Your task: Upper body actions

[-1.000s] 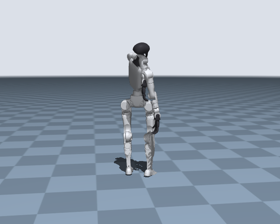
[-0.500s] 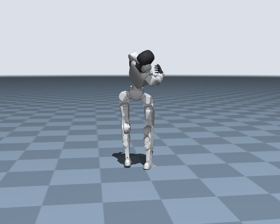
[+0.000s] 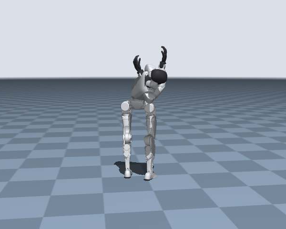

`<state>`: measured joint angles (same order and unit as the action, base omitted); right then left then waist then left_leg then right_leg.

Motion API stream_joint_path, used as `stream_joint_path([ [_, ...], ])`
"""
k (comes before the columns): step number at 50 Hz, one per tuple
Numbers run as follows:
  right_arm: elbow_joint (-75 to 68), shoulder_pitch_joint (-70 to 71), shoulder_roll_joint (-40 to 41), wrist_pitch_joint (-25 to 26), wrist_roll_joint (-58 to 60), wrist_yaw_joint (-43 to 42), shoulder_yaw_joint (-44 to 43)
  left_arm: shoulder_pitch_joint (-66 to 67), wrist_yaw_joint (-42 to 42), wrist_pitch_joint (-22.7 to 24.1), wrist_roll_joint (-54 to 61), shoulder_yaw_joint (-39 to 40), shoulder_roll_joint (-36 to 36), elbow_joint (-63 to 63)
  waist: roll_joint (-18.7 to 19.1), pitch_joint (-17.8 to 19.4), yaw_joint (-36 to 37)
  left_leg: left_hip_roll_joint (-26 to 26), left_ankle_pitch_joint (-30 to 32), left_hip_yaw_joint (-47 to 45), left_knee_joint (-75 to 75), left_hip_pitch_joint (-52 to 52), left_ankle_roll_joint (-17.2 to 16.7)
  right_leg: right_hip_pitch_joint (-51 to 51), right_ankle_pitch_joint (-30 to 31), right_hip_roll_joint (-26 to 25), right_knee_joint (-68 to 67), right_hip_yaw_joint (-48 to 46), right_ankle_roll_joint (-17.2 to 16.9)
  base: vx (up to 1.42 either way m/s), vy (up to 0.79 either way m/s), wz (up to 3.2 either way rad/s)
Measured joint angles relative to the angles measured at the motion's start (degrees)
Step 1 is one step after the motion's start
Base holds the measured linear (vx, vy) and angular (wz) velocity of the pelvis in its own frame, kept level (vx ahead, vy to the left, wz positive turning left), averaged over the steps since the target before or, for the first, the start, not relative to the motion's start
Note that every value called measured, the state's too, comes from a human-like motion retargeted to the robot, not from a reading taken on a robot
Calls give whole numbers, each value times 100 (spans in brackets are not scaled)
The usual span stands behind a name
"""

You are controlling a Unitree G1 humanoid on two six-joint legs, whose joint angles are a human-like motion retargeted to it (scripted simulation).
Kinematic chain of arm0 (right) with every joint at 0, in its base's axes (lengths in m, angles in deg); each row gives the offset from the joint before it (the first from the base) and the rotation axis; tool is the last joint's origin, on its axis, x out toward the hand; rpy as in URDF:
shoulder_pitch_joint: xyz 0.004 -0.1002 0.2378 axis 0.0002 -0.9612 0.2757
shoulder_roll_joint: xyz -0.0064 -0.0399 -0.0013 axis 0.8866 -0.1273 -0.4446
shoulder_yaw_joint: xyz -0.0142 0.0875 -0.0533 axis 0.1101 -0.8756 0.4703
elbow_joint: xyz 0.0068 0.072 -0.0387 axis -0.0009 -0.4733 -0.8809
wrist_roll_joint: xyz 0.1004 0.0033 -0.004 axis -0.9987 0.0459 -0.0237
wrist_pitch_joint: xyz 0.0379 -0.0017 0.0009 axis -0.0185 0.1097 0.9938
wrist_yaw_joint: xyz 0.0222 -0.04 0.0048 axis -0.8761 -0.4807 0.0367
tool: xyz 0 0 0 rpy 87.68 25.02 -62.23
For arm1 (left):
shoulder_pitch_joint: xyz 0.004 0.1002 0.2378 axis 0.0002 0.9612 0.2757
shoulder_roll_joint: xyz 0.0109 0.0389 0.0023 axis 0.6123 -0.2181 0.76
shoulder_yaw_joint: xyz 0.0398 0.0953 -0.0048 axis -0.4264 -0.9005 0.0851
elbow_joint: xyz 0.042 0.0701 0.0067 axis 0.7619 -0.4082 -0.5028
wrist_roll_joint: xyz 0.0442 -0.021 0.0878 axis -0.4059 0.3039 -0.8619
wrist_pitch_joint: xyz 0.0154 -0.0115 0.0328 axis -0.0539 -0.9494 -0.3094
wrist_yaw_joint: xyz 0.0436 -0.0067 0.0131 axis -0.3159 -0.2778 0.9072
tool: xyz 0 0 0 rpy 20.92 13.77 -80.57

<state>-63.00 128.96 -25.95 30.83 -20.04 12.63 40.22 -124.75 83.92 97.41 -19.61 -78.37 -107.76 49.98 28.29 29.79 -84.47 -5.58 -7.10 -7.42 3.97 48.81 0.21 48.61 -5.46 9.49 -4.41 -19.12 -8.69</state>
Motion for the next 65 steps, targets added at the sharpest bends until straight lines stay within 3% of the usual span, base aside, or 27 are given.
stream_joint_path([
  [20, 239, 127, 7, 119, -3, 150, -399, 0, -420, 286, 1533, 1179, 0, 0, 26, 0, 34, 242, -23, -301, -80, -669, -67, -674, 206, -280, 199, 317, 138, 0, 1, -1],
  [30, 1387, 282, -112, -545, 1022, -270, -455, 0, -933, 547, 1957, 1775, 0, 0, 19, 0, 18, 193, -43, -575, -98, -788, -73, -897, 245, -300, 192, 587, 233, 2, -1, -25],
  [35, 2381, -329, -644, -861, 1850, -732, -373, 0, -1245, 926, 2247, 1948, 0, 0, 27, 0, 35, 186, -23, -594, -75, -869, -70, -1007, 244, -316, 168, 600, 258, 0, 0, 0],
  [43, 4080, -2295, -2364, -812, 2722, -1080, 796, 0, -1841, 1127, 2732, 1708, 0, 0, 65, -7, 121, 247, 19, -423, -54, -1023, -35, -1131, 255, -403, 151, 401, 267, 4, -3, 22],
  [50, 4857, -3248, -4634, -791, 3838, -520, 899, 0, -2326, 596, 2438, 818, 0, 0, 71, -73, 399, 348, 81, -195, -58, -1431, 11, -1435, 360, -553, 252, 157, 289, 3, -15, 36],
  [57, 5302, -4895, -8042, -1065, 5282, -280, -396, 0, -2886, -396, 944, -1058, 0, 0, -14, -277, 1845, 260, 211, 11, -56, -2038, 68, -1975, 452, -457, 259, -60, 271, -1, -15, 24],
  [58, 5249, -5492, -8439, -1113, 5432, -308, -779, 0, -2827, -705, 549, -1152, 0, 0, -49, -473, 2139, 239, 226, 20, -57, -2129, 72, -2076, 448, -431, 230, -69, 273, 1, -11, 7],
  [60, 4829, -7120, -8727, -1105, 5824, -265, -1704, 0, -2481, -1414, -403, -1183, 0, 0, -154, -1238, 2833, 183, 272, 45, -42, -2411, 78, -2378, 440, -367, 172, -95, 281, 1, -12, 5],
  [63, 3671, -9242, -8293, -858, 6235, -176, -2920, 0, -2091, -2467, -1706, -1183, 0, 0, -299, -2540, 3817, 140, 370, 40, -26, -3099, 81, -3089, 497, -321, 134, -93, 323, 0, -13, 1],
  [65, 2960, -10030, -7993, -681, 6327, -156, -3368, 0, -2156, -2921, -2231, -1183, 0, -122, -360, -2999, 4215, 159, 420, 12, -31, -3484, 80, -3478, 560, -342, 146, -69, 355, -5, -10, -7],
])
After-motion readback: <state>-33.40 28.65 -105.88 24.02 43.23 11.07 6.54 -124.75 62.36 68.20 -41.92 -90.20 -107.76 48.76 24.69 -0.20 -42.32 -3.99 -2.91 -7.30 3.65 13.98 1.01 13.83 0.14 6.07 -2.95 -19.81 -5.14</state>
